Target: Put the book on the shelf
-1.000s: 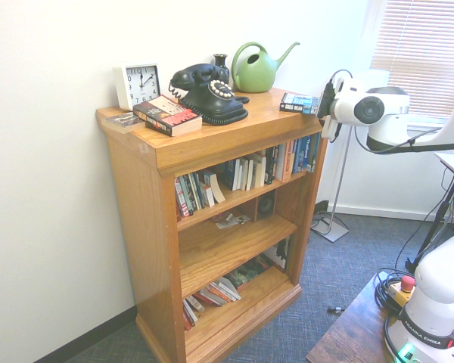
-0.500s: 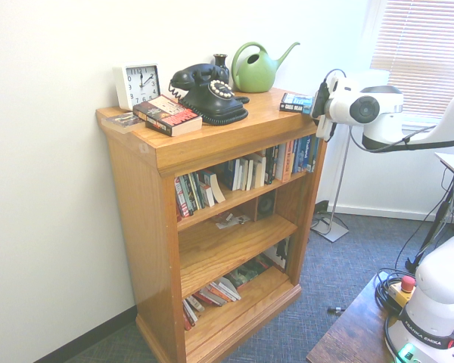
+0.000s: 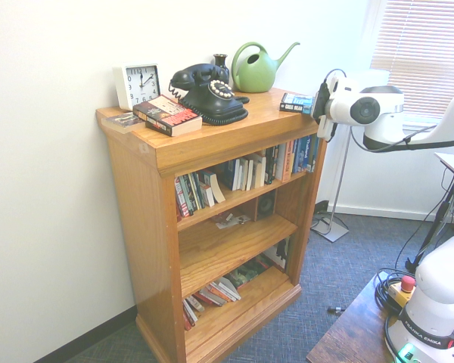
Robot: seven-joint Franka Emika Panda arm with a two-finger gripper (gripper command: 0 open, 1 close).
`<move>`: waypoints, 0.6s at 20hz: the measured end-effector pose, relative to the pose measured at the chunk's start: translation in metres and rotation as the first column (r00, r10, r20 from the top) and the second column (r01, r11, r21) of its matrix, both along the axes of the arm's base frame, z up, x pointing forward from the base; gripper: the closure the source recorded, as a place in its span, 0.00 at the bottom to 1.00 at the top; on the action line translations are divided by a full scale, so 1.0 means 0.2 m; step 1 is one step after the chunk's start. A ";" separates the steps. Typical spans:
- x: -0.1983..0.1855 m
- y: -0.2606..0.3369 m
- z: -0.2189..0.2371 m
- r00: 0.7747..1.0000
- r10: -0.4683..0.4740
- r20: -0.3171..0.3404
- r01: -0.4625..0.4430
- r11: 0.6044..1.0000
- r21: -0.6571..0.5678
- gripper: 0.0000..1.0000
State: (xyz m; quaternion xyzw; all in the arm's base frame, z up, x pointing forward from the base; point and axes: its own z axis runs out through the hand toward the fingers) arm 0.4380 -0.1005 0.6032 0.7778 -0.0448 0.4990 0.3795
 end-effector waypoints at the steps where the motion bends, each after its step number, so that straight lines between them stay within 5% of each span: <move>1: 0.00 0.00 0.00 1.000 -0.001 0.002 0.001 1.000 0.000 1.00; 12: -0.01 -0.03 0.02 1.000 -0.007 0.016 0.007 1.000 -0.007 1.00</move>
